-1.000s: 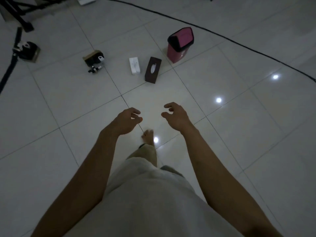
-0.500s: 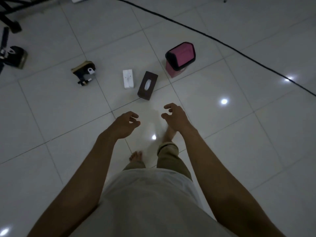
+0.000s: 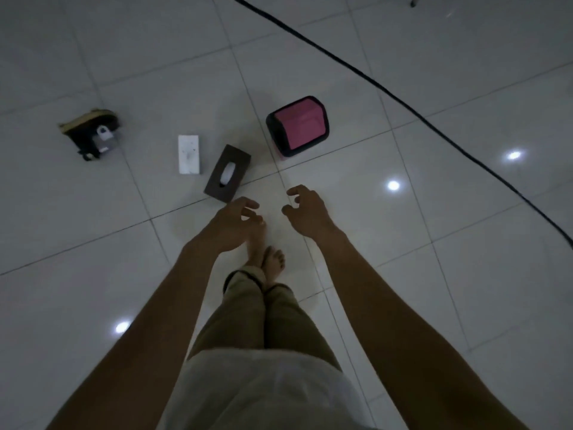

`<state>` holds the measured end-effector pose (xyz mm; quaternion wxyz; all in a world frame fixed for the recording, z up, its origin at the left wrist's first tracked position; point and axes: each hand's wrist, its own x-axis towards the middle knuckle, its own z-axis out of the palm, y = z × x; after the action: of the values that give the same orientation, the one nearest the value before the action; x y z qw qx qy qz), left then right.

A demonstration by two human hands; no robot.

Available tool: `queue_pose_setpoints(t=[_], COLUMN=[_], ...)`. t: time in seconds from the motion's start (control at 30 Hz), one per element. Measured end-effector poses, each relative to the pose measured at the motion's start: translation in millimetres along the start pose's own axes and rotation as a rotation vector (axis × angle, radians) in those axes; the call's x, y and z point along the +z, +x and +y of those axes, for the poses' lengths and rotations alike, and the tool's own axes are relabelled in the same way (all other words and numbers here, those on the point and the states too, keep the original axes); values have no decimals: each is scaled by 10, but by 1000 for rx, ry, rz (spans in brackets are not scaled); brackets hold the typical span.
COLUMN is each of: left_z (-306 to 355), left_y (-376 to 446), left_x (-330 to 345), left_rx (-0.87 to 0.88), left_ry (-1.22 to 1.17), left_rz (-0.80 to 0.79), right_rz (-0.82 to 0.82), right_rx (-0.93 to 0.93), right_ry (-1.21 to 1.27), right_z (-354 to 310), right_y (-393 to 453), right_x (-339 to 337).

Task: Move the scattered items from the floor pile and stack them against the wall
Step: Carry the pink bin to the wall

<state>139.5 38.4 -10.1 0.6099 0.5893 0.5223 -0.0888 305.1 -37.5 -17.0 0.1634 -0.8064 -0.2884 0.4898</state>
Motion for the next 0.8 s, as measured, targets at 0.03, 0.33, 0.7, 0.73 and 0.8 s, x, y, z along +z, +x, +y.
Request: queue_pose_setpoints(t=[0.03,0.33,0.7,0.73,0.8], left_z=[21,-272,-304,-301,-336], left_y=[205,2308,4406,4537,4681], left_x=[41,713,1342,1364,1376], left_rx=[-5,-55,-37,-1,38], left_ry=[-16,56,-358,-395,-434], left_rz=[-1,-17,265,305,380], right_rz=[-8,131,354,361,360], right_rx=[8,55,-82,-104,-159], right_ry=[13,130,144,98,7], right_z=[40,827,1789,1822,1865], right_y=[182,2065,4085,4222,4445], right_x=[-27,-13,-225,-250,-271])
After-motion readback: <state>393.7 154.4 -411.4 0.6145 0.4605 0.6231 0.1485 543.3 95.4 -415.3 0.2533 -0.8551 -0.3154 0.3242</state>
